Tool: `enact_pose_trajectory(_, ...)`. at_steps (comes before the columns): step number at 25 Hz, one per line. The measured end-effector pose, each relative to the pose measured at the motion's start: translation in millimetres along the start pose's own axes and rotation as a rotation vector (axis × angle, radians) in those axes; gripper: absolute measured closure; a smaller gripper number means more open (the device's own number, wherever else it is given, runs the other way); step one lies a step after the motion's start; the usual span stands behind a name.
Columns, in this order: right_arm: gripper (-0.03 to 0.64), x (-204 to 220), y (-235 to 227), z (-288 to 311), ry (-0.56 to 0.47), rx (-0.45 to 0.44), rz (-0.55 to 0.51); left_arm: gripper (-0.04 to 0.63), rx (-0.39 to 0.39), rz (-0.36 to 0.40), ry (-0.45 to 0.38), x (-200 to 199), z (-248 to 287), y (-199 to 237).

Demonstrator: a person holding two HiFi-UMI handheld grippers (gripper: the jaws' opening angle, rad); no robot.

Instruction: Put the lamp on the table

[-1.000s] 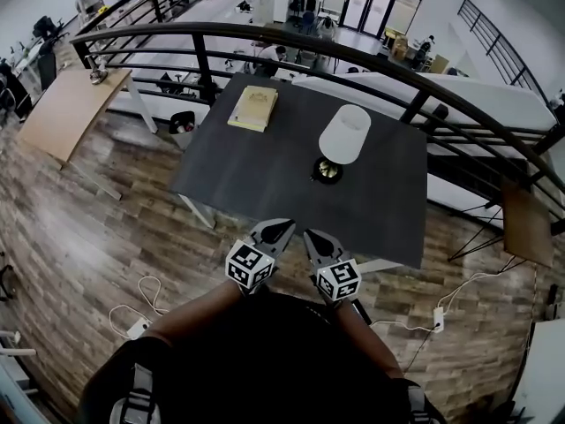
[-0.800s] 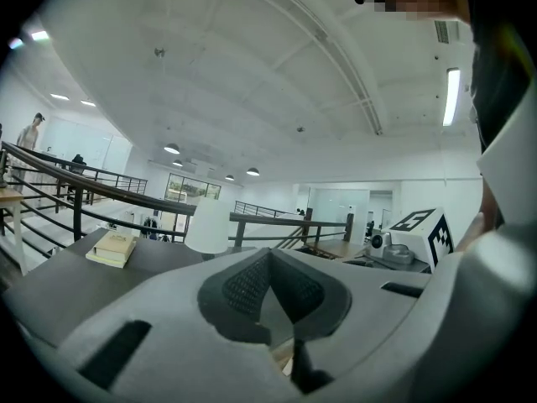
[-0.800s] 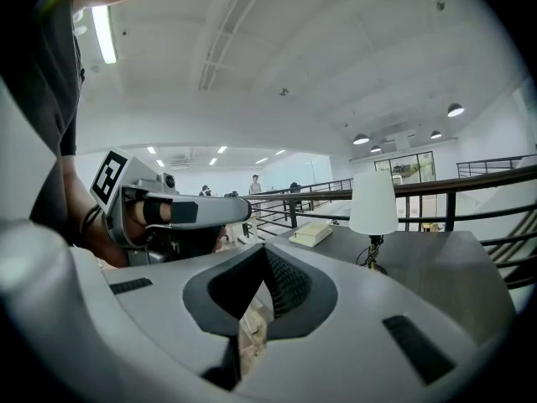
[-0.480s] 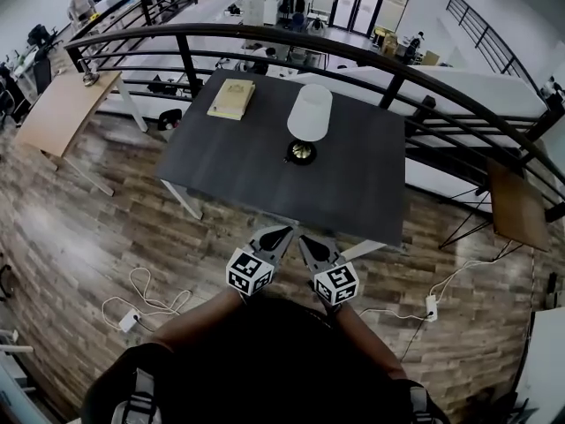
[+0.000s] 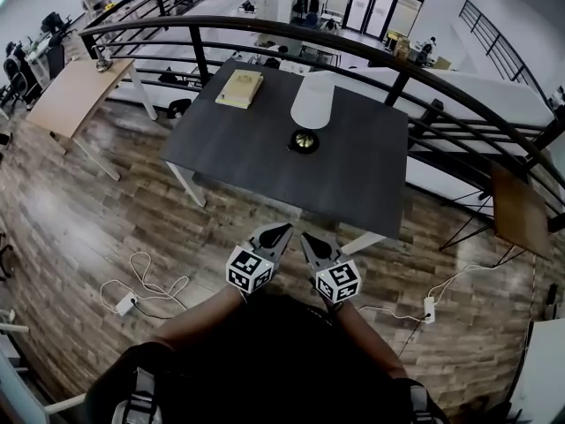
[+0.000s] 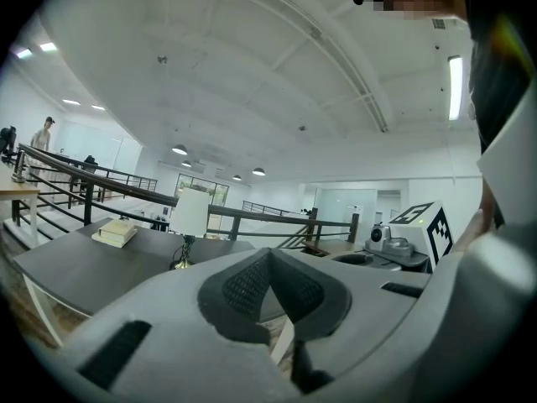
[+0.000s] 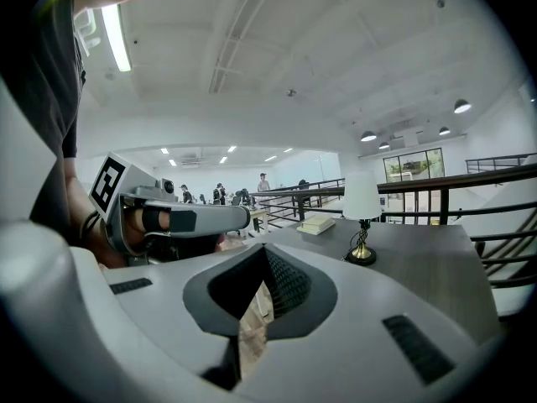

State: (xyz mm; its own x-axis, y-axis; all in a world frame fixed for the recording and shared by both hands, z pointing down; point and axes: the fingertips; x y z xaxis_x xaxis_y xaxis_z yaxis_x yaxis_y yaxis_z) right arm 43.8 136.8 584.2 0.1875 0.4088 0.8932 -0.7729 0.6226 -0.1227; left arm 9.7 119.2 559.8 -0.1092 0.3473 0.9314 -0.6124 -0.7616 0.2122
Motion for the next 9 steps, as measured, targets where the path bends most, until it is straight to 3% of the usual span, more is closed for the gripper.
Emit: enact_pose_trajectory(9, 0.603, 9, 4, -12, 0.000, -0.006, 0.006, 0.586, -0.005, -0.007, 0.005, 7, -4, -14)
Point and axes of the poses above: the fingertips, and each gripper's own axes: z forward along the fingers, y to its left, x out of its underside, and after that the axes turned 12 degrees about y, right-handed
